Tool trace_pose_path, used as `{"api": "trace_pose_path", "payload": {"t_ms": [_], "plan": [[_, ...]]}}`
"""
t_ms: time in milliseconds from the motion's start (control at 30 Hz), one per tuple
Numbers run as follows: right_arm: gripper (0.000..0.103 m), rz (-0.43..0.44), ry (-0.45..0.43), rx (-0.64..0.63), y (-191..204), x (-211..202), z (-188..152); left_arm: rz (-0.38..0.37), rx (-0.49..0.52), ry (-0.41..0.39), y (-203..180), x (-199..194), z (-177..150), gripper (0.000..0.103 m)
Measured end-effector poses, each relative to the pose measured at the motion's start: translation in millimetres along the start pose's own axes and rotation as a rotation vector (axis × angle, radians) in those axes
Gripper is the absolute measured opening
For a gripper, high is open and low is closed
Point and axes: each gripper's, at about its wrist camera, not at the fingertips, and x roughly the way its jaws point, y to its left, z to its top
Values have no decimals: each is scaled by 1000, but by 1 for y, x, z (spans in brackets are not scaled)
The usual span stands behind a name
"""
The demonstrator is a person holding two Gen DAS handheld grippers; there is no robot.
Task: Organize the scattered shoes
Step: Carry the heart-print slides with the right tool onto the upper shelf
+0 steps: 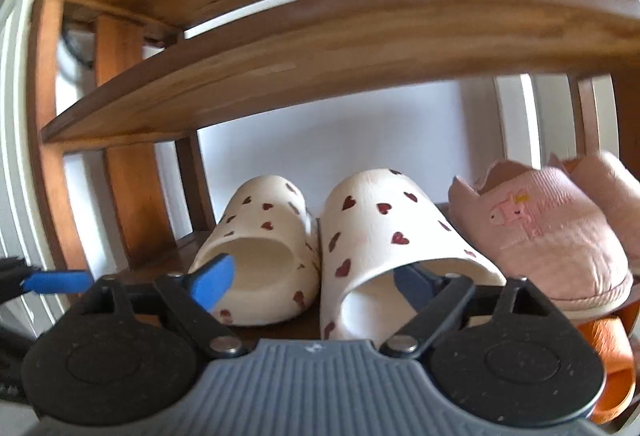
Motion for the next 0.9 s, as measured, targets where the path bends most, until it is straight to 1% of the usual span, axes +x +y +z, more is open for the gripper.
{"api": "trace_pose_path", "payload": {"t_ms": [167, 200, 300, 433, 467, 500, 567, 600, 667, 700, 733, 900], "plan": [[90, -44, -7, 41, -2, -10, 2, -11, 47, -39, -6, -6, -1, 79], [90, -69, -17, 21, 1, -16, 0, -11, 45, -41, -6, -6, -1, 79], [90, -97, -40, -11, 6, -30, -2, -12, 35, -38, -5, -3, -1, 80], [89, -85, -45, -50, 11, -42, 1, -21, 18, -19, -5, 2, -2, 80], [89, -63, -28, -40, 10, -41, 1, -24, 19, -17, -6, 2, -3, 80], [88, -41, -11, -30, 10, -41, 2, -26, 24, -17, -8, 2, -3, 80], [74, -27, 16, -16, 10, -35, 2, -30, 33, -17, -10, 2, -4, 80], [71, -17, 31, -7, 10, -31, 3, -32, 38, -19, -11, 1, -4, 80], [60, -2, 51, -1, 11, -24, 3, -33, 48, -21, -12, 0, -4, 80], [56, -6, 59, -4, 12, -19, 3, -30, 52, -23, -12, 0, -4, 80], [54, -9, 66, -8, 12, -15, 3, -25, 54, -22, -12, 0, -4, 80], [54, -14, 75, 33, 10, 13, 6, -16, 35, 3, -9, 4, -5, 80]]}}
